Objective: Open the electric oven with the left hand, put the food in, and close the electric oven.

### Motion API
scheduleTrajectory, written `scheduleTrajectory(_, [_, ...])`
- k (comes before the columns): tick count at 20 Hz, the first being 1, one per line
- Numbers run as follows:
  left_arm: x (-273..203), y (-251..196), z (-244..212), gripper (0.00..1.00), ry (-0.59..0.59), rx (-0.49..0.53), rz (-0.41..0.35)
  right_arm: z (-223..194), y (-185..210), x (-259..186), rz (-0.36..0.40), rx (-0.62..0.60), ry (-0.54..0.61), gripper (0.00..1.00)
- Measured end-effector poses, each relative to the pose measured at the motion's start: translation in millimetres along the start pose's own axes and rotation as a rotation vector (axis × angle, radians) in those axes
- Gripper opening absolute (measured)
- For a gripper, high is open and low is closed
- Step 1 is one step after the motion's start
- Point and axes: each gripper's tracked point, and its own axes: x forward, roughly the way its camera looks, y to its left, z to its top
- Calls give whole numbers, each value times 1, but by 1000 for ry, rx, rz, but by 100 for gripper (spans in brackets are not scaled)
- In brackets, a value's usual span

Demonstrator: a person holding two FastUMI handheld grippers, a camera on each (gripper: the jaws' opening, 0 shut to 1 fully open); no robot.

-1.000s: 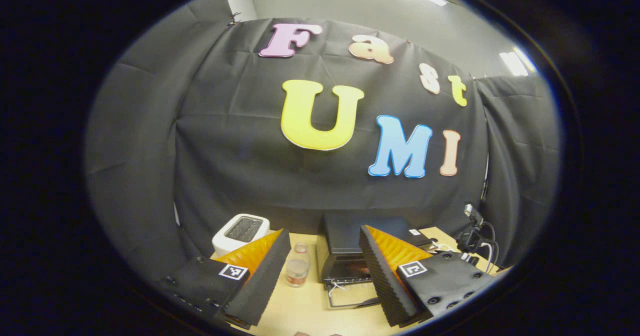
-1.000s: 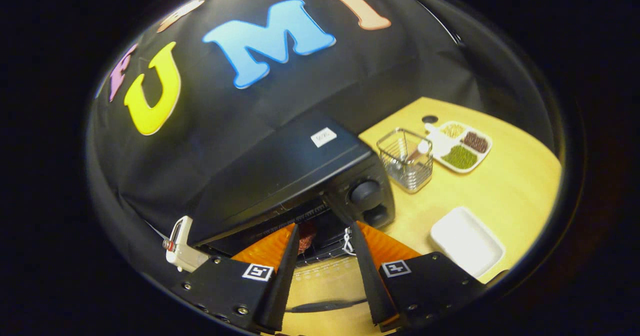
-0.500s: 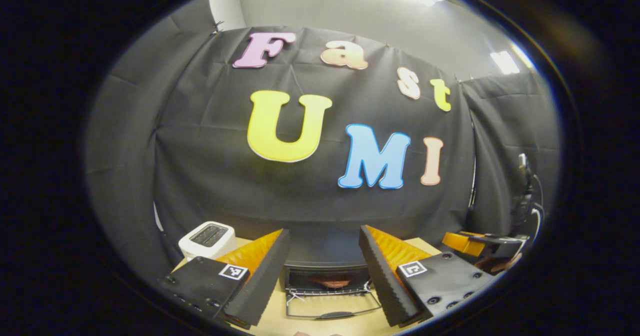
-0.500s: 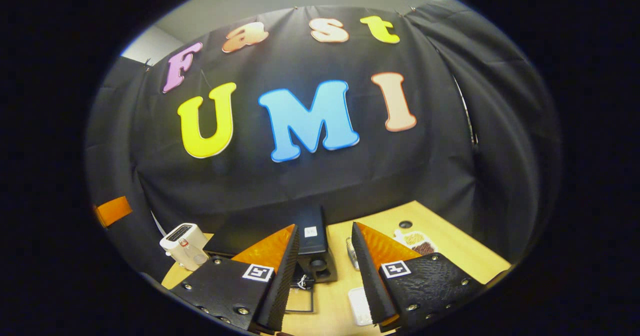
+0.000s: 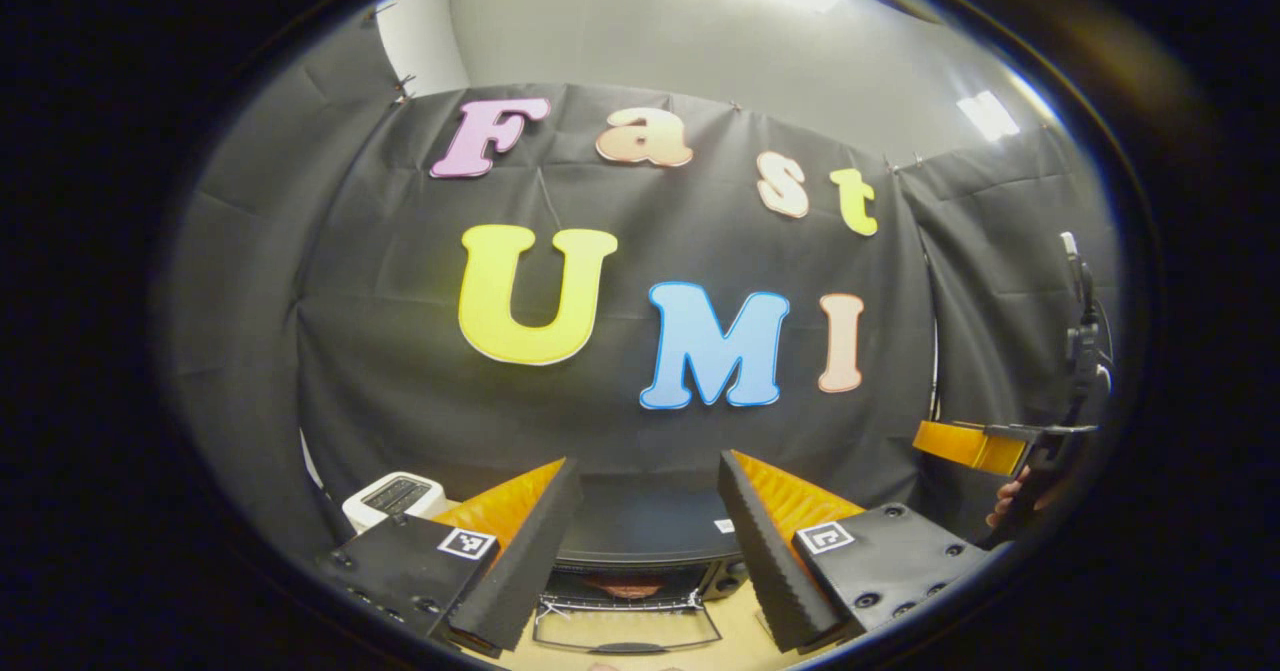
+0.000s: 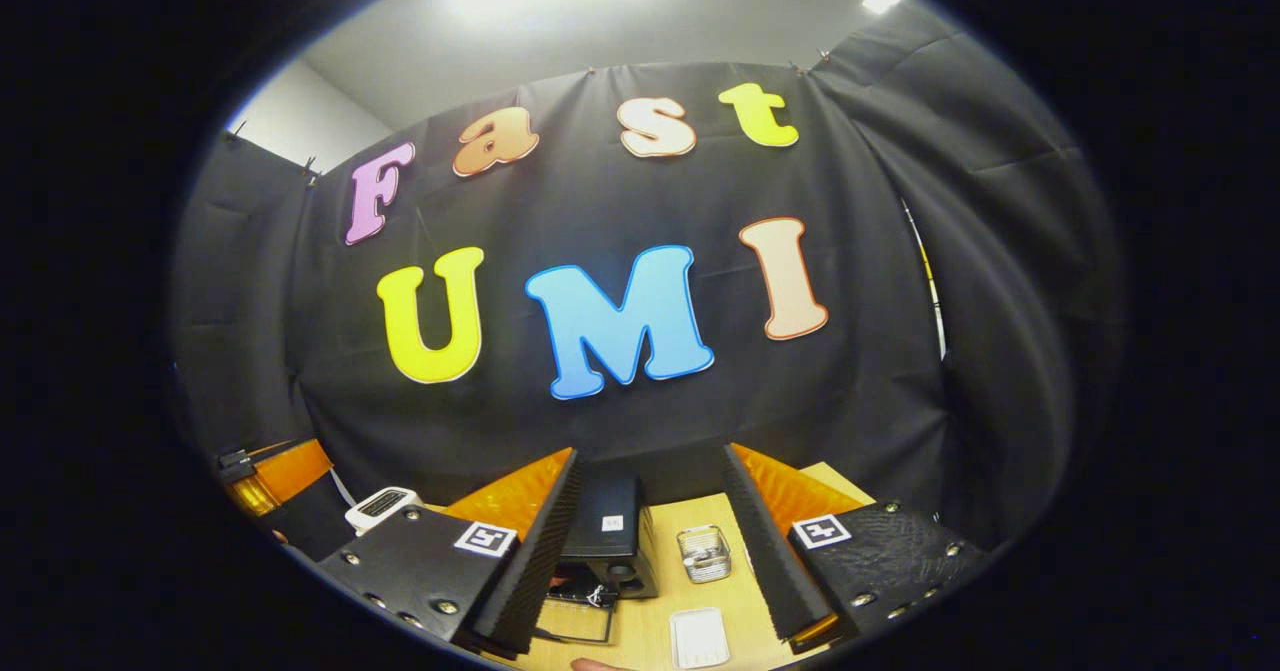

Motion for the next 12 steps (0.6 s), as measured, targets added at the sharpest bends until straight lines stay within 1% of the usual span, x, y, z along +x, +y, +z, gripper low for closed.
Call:
scheduleTrajectory(2, [0,-9,1,97,-2,8,-6,5,-13,-4,-8,6,-12,87])
scheduleTrajectory(3, [0,-12,1,97,-1,17,-5,6,-8,-1,-8,10,-18,86])
scheduleTrajectory(6, [2,-17,-4,98,17,29,-3,10,-13,-1,-16,5,-34,87])
scheduleTrajectory(7, [3,-19,-11,98,35,23,-3,11,-23,1,-20,3,-32,86])
scheduleTrajectory(9, [6,-22,-30,98,88,3,-6,9,-25,1,-18,6,-24,86])
scheduleTrajectory(10, [8,-22,-38,94,107,-1,-2,8,-26,0,-19,5,-21,87])
scheduleTrajectory(11, [10,-22,-46,98,129,1,-2,5,-27,2,-21,3,-17,86])
scheduleTrajectory(12, [11,-22,-56,98,156,6,-2,3,-28,2,-20,3,-13,86])
